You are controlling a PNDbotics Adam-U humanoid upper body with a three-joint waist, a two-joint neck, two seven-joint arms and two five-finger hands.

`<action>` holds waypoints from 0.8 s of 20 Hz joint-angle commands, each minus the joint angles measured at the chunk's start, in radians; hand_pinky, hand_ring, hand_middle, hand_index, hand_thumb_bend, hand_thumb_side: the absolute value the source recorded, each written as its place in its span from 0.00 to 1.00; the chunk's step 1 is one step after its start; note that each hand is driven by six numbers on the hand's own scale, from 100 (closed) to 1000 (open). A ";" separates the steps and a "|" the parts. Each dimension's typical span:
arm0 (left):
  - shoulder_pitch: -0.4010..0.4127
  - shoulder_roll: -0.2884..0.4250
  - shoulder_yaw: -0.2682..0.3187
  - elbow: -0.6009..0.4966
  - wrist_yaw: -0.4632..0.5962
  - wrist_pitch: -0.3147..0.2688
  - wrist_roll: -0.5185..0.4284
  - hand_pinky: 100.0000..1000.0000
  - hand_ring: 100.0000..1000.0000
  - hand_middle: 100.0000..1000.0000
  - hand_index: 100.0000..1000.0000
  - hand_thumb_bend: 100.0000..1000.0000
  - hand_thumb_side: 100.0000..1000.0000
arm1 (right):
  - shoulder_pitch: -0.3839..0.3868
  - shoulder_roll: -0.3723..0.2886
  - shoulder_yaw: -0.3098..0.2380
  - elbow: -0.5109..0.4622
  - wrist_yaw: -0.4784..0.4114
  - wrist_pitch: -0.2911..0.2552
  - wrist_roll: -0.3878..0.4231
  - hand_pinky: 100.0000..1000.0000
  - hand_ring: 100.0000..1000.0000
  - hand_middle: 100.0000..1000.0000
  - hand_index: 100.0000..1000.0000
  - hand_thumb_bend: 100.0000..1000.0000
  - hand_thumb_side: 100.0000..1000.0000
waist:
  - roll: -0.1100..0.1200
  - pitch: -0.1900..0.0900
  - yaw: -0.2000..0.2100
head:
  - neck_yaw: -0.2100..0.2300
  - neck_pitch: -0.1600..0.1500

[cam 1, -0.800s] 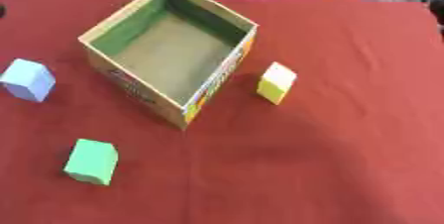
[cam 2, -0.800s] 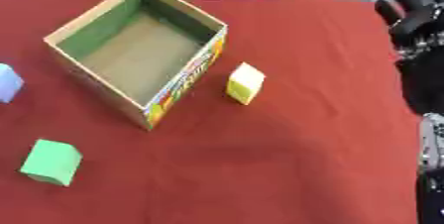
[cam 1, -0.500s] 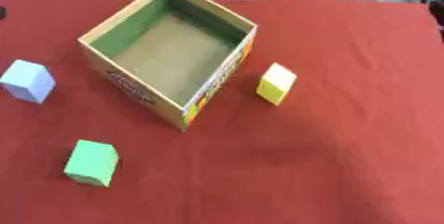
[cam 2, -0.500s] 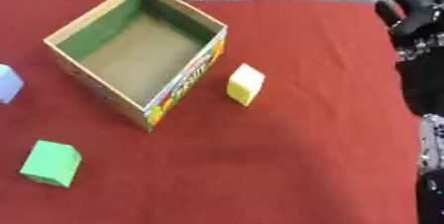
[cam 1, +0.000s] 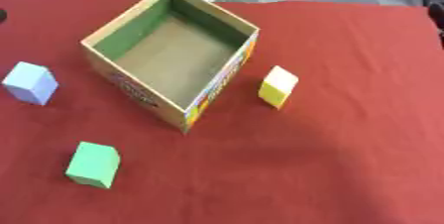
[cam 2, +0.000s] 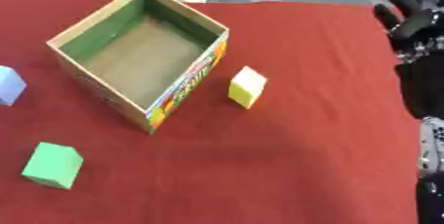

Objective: Pick up objects on the table and place them in the box.

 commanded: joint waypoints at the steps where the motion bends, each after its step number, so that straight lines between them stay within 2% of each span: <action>1: -0.014 0.026 0.013 -0.015 0.007 -0.004 0.007 0.84 0.83 0.75 0.81 0.00 0.53 | 0.002 -0.051 -0.014 -0.020 -0.005 -0.027 0.004 1.00 1.00 0.60 0.95 0.00 0.41 | -0.013 -0.016 0.000 | 0.006 -0.015; 3: -0.013 0.031 0.015 -0.015 0.007 -0.005 0.008 0.84 0.83 0.75 0.81 0.00 0.53 | 0.028 -0.075 -0.015 -0.020 0.010 -0.060 0.017 1.00 1.00 0.61 0.95 0.00 0.41 | -0.015 -0.017 -0.002 | 0.008 -0.008; 5: -0.009 0.036 0.015 -0.015 0.004 -0.007 0.008 0.84 0.83 0.75 0.81 0.00 0.53 | 0.074 -0.108 -0.014 -0.020 0.039 -0.122 0.038 0.99 1.00 0.62 0.95 0.00 0.41 | -0.017 -0.017 -0.005 | 0.012 0.002; 12: 0.005 0.048 0.014 -0.015 -0.016 -0.009 0.009 0.84 0.84 0.75 0.81 0.00 0.53 | 0.256 -0.251 0.006 -0.020 0.192 -0.425 0.067 0.94 1.00 0.66 0.94 0.00 0.41 | -0.031 -0.012 -0.011 | 0.028 0.032; 14: 0.008 0.051 0.013 -0.015 -0.022 -0.009 0.009 0.84 0.84 0.75 0.81 0.00 0.53 | 0.289 -0.300 0.012 -0.020 0.237 -0.460 0.067 0.93 1.00 0.67 0.93 0.00 0.41 | -0.035 -0.011 -0.014 | 0.033 0.037; 16: 0.011 0.053 0.013 -0.015 -0.026 -0.009 0.010 0.84 0.84 0.75 0.81 0.00 0.53 | 0.313 -0.350 0.012 -0.020 0.271 -0.469 0.061 0.92 1.00 0.68 0.93 0.00 0.37 | -0.038 -0.010 -0.016 | 0.035 0.040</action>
